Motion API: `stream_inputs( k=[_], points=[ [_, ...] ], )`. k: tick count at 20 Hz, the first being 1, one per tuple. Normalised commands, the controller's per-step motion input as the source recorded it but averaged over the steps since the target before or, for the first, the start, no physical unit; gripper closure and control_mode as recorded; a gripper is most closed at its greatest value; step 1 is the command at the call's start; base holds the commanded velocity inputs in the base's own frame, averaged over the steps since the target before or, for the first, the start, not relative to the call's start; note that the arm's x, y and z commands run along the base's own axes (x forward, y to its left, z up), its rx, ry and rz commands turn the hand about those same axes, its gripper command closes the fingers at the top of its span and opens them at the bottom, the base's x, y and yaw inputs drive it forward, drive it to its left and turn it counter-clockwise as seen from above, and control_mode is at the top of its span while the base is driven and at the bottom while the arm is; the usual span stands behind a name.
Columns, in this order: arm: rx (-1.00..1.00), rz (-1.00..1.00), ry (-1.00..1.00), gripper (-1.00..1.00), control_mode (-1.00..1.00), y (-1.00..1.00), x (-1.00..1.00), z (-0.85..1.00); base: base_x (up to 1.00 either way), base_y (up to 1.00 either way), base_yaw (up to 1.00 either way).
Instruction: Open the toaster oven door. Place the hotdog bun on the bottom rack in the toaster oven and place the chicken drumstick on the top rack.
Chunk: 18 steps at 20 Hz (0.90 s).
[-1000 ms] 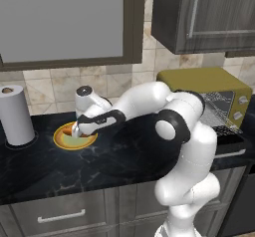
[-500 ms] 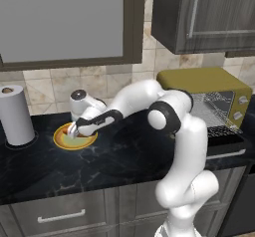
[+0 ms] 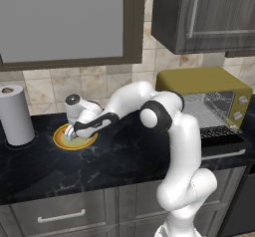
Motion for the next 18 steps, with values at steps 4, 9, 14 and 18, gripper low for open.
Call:
stream_inputs(
  k=[4, 9, 14, 18],
  points=[
    [-0.02, 0.0, 0.0, -1.0, -1.0, 0.04, 0.15, -0.16, 0.0, 0.0, 0.0],
    [-0.01, 0.0, 0.0, -1.0, -1.0, 0.0, 0.19, -0.1, 0.0, 0.0, 0.0],
    [0.0, 0.0, 0.0, -1.0, -1.0, 0.0, 0.14, -0.1, 0.0, 0.0, 0.0],
    [0.0, 0.02, 0.0, 1.0, -1.0, 0.0, 0.09, -0.06, 0.0, 0.0, 0.0]
  ],
)
